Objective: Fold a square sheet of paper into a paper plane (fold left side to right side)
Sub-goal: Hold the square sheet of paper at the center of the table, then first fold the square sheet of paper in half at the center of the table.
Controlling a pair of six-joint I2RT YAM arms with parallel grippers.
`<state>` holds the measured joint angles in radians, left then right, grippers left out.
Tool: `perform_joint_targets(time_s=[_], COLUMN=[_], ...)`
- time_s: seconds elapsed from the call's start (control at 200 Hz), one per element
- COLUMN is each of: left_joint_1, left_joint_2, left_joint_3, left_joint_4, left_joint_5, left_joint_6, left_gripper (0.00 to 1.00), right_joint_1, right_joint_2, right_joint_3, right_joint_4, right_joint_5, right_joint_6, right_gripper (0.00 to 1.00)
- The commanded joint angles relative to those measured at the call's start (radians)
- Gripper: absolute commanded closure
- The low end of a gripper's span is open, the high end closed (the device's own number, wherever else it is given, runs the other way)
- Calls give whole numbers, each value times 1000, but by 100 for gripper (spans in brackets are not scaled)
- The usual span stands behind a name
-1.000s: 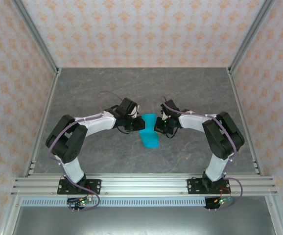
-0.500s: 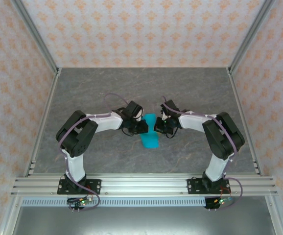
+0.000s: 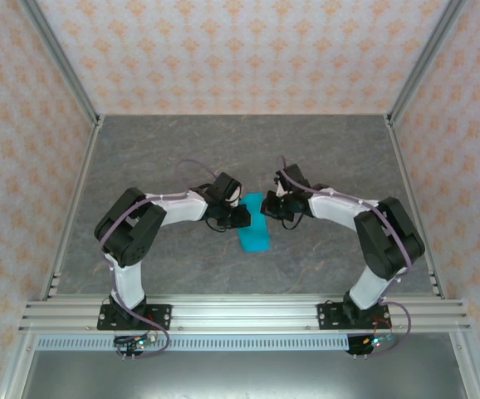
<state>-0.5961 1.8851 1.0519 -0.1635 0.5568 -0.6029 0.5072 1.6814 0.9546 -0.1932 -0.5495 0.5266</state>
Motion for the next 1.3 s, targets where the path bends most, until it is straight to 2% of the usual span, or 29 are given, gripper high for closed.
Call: perform_joint_targets(time_s=[0.0, 0.27, 0.55, 0.986, 1.296], left_joint_1=[-11, -14, -19, -41, -55], left_joint_2=[16, 19, -5, -67, -107], left_joint_3=[-27, -18, -28, -121, -207], left_joint_4=[-39, -39, -62, -54, -27], left_joint_5=[-51, -46, -38, 34, 78], left_joint_6=[-4, 0, 58, 171, 201], left_gripper=[84, 84, 84, 85, 87], right_joint_1=[-7, -6, -6, -4, -2], right_joint_2=[51, 178, 244, 268, 276], right_joint_3=[68, 137, 157, 148, 148], right_joint_4=[17, 19, -66, -104, -112], right_joint_5=[7, -29, 40, 78, 82], right_joint_6=[7, 17, 1, 7, 7], right_gripper=[95, 95, 95, 95, 95])
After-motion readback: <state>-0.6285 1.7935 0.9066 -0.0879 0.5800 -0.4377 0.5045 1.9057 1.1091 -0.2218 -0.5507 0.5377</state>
